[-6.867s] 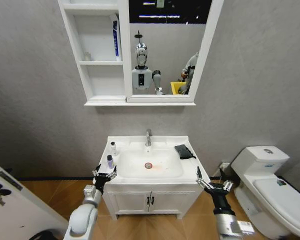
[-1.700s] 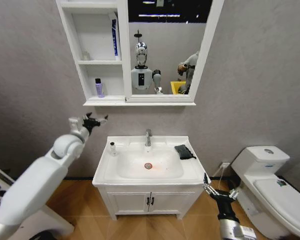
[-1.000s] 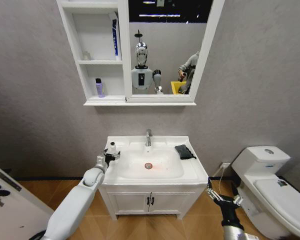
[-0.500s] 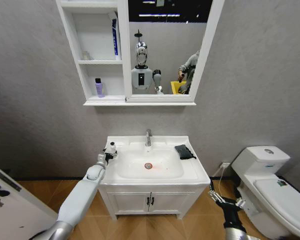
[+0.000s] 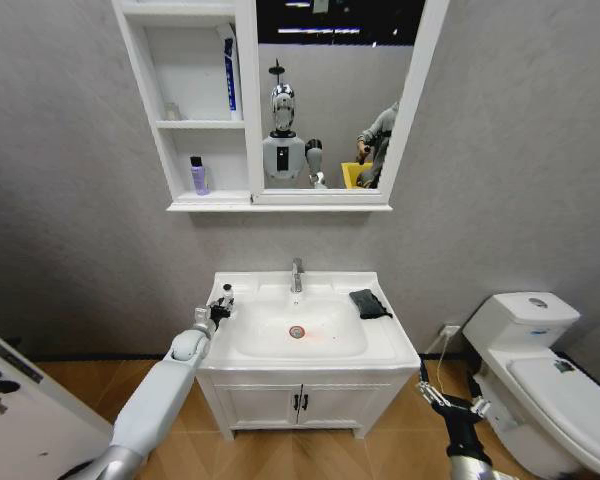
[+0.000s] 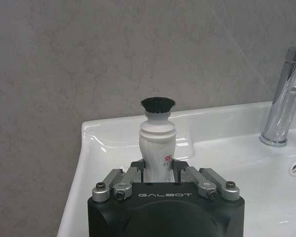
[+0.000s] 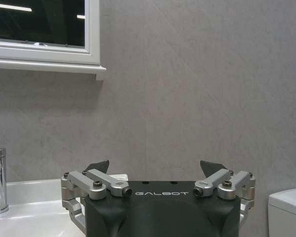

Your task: Move facial cleanser and shampoo from washbasin to cabinet, then wipe washbasin with towel.

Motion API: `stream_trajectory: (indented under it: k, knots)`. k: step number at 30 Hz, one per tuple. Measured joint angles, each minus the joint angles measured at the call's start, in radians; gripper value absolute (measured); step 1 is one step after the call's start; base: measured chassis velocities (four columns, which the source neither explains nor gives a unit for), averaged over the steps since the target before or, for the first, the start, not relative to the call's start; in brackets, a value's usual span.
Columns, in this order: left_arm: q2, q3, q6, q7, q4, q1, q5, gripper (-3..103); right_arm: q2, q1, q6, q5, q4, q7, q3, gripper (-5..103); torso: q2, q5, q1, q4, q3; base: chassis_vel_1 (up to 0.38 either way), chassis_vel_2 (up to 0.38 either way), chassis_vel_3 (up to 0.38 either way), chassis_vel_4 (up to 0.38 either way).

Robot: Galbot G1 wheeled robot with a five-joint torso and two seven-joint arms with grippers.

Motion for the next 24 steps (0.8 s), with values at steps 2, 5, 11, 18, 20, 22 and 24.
stream_trajectory:
  k: [2,5,11,18,20,22,24]
  knots:
    - [0.008,-0.002,0.005,0.000,-0.023,0.005,-0.006,29,0.000,-0.001,0.000,-0.001,0.004,0.000,0.000,100,0.000,0.0000,0.000,0.0000,0.000,0.000,0.000,0.000,0.000]
    - [0.039,-0.004,0.036,-0.023,-0.120,0.013,-0.017,29,-0.002,-0.001,0.000,-0.004,0.012,0.000,0.001,100,0.000,0.0001,0.000,0.0002,0.000,0.000,0.000,0.000,0.000]
    - [0.094,0.012,0.133,-0.099,-0.272,-0.028,-0.080,29,0.004,0.010,-0.016,-0.026,0.031,0.000,-0.010,100,0.000,0.0001,0.000,0.0002,0.000,0.000,0.000,0.000,0.000]
    - [0.240,0.075,0.387,-0.259,-0.464,-0.269,-0.394,29,0.010,0.009,-0.025,-0.039,0.047,0.001,-0.013,100,0.000,0.0004,0.000,-0.0001,0.000,0.000,0.000,0.000,0.000]
    - [0.296,0.099,0.434,-0.291,-0.488,-0.382,-0.532,29,0.015,0.007,-0.024,-0.039,0.048,0.002,-0.009,100,0.000,0.0003,0.000,-0.0003,0.000,0.000,0.000,0.000,0.000]
    - [0.325,0.105,0.455,-0.303,-0.493,-0.439,-0.605,29,0.016,0.006,-0.024,-0.036,0.048,0.002,-0.005,100,0.000,-0.0001,0.000,-0.0001,0.000,0.000,0.000,0.000,0.000]
    - [0.349,0.115,0.472,-0.305,-0.487,-0.492,-0.657,29,0.015,0.005,-0.022,-0.032,0.048,0.003,0.000,100,0.000,0.0002,0.000,0.0005,0.000,0.000,0.000,0.000,0.000]
